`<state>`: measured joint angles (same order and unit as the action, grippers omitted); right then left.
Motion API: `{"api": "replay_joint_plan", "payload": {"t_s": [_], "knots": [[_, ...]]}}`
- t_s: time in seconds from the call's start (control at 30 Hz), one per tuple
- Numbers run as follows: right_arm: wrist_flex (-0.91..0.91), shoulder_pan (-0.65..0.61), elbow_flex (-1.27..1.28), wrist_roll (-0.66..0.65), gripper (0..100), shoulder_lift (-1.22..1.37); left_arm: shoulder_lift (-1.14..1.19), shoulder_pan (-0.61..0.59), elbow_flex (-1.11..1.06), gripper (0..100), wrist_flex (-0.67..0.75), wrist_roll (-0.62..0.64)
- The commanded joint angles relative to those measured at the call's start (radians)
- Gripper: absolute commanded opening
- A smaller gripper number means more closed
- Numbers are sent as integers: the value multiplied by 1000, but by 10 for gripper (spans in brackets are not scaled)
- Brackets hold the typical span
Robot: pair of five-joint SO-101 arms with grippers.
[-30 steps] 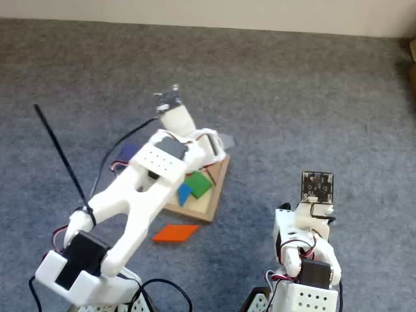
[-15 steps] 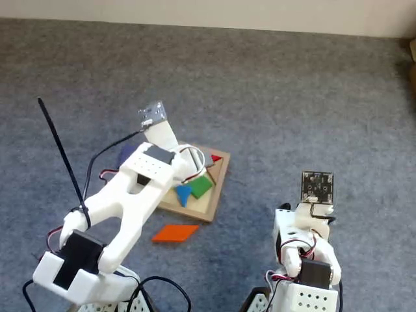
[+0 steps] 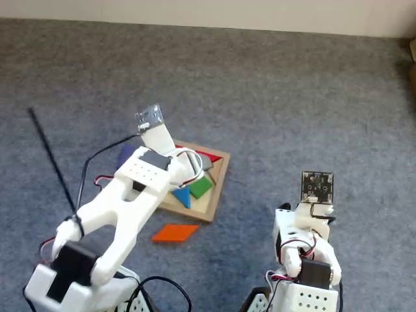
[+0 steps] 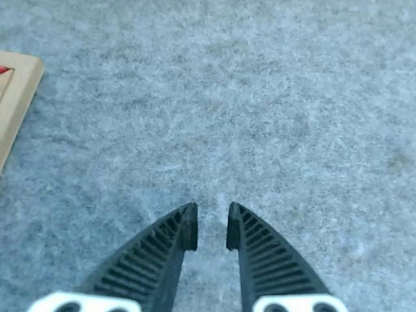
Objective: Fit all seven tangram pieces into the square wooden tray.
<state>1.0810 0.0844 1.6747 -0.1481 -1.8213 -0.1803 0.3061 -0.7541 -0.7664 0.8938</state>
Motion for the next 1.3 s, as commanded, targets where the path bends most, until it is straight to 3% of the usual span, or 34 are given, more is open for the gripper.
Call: {"api": "replay_joint_plan", "payload": {"t_s": [0.0,0.2,0.37,0.8,1.27], "knots": [[4,10,119,-2,91,-8,-113,-8,15,319,-64,-9],[4,10,119,-2,91,-8,-162,48,10,319,-166,-9],[4,12,119,-2,91,-8,-160,50,-31,319,-166,-9],[4,12,119,-2,91,-8,-160,74,-185,319,71,20],[4,12,119,-2,91,-8,-173,130,-171,322,84,77]]}}
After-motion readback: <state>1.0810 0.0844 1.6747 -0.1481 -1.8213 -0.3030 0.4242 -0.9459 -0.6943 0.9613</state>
